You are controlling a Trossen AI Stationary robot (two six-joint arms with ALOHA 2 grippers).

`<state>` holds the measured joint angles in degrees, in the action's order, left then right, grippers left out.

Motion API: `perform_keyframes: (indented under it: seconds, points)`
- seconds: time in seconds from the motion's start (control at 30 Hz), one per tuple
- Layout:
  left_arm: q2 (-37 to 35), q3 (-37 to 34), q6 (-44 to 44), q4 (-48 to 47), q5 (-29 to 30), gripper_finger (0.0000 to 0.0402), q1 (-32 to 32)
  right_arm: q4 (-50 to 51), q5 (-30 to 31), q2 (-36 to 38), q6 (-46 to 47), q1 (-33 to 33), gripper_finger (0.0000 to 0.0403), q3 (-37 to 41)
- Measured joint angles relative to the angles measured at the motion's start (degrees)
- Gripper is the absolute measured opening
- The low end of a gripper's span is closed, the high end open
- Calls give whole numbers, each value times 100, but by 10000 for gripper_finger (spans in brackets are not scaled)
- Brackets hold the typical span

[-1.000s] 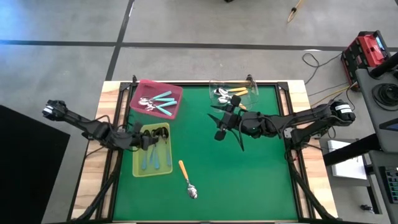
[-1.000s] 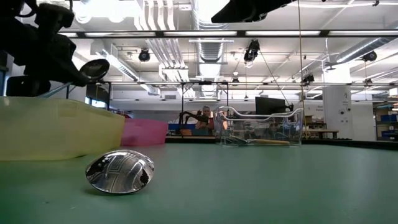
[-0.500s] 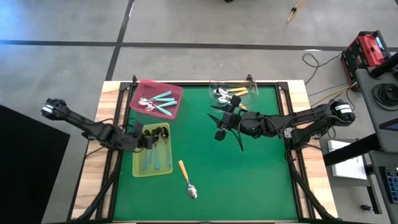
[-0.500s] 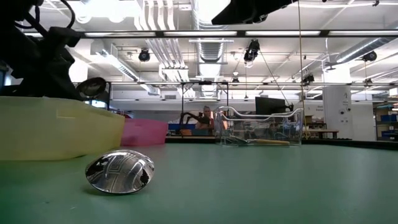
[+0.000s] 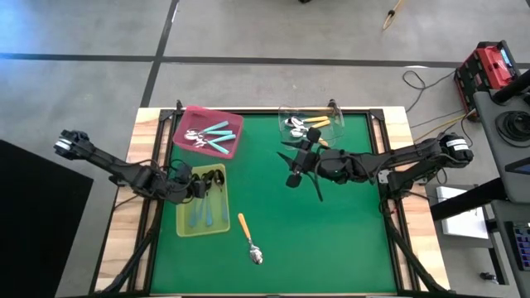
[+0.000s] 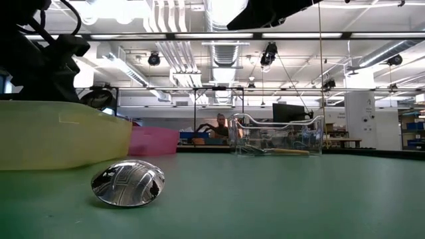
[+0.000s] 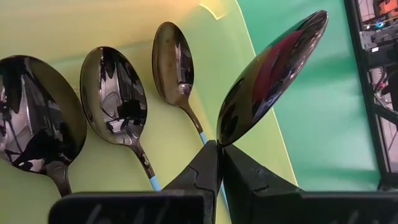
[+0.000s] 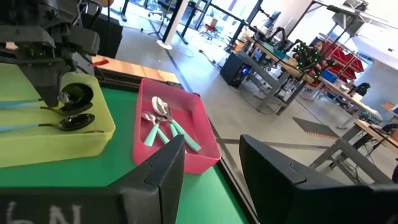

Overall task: Sort silverware by color (type)
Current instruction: Put the blue spoon into the yellow bin

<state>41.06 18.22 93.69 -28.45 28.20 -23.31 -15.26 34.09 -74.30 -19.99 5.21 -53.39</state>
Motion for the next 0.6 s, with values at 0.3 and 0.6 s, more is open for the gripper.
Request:
perform_keyframes:
  seconds: [0.3, 0.6]
  points:
    - [-22, -1, -41, 7, -34, 0, 0, 12, 2, 0, 5, 0, 147, 0]
    - [48, 109, -231, -18, -85, 0, 0, 3, 2, 0, 6, 0, 144, 0]
